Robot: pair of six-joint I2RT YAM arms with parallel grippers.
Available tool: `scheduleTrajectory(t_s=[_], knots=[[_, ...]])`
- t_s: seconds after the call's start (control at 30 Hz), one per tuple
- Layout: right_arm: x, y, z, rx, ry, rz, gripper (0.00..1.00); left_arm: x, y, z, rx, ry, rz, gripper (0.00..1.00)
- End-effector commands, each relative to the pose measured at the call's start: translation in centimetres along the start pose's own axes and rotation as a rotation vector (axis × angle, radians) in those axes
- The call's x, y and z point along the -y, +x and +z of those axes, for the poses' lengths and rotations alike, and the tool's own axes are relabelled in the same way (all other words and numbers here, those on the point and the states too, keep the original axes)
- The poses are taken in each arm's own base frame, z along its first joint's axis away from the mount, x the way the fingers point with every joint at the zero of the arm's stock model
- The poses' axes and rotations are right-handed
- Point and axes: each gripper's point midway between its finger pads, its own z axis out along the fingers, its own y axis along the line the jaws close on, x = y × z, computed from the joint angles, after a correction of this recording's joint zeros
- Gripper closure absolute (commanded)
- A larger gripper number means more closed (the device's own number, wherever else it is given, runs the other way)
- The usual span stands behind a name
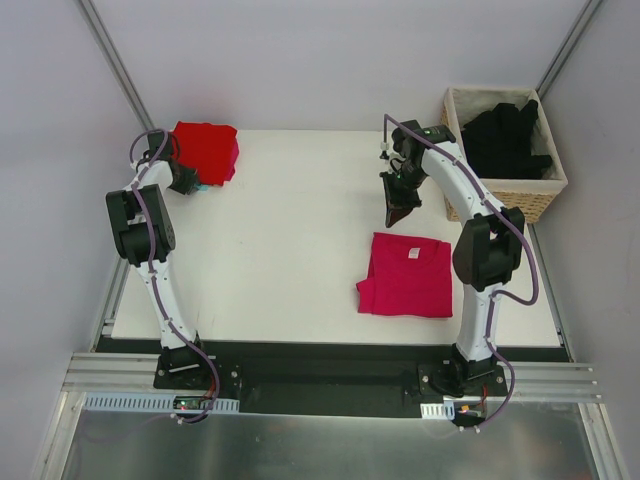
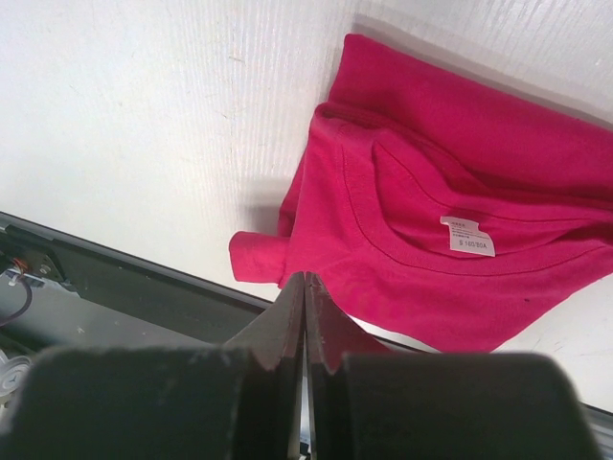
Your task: Fold and stack the t-shirts
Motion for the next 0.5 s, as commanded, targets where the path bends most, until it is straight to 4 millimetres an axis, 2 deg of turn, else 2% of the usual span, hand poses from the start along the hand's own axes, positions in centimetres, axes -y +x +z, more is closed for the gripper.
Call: scheduleTrajectory(t_s=[0.0,0.27,0.37,0.47], knots=[[-0.4,1.0,-0.6,-0.034,-0.002,-0.008,0.99,0.2,-0.4,-0.1,-0.01,0.015,-0.011,0.82],[-0.3,0.8,-0.5,-0.042,-0.001,-0.019,0.99,0.2,0.1,0.4,-0.036,0.018,-0.022,0.84],[-0.3,0.8,-0.5,-0.044,-0.002,-0.022,0.99,0.0,0.6,0.5,-0.056,0.017,-0.027,0.97],[-0.3,0.7,-0.6,-0.041,-0.003,-0.027,0.99,-0.4,1.2,0.5,-0.075,0.01,-0.029,1.0]])
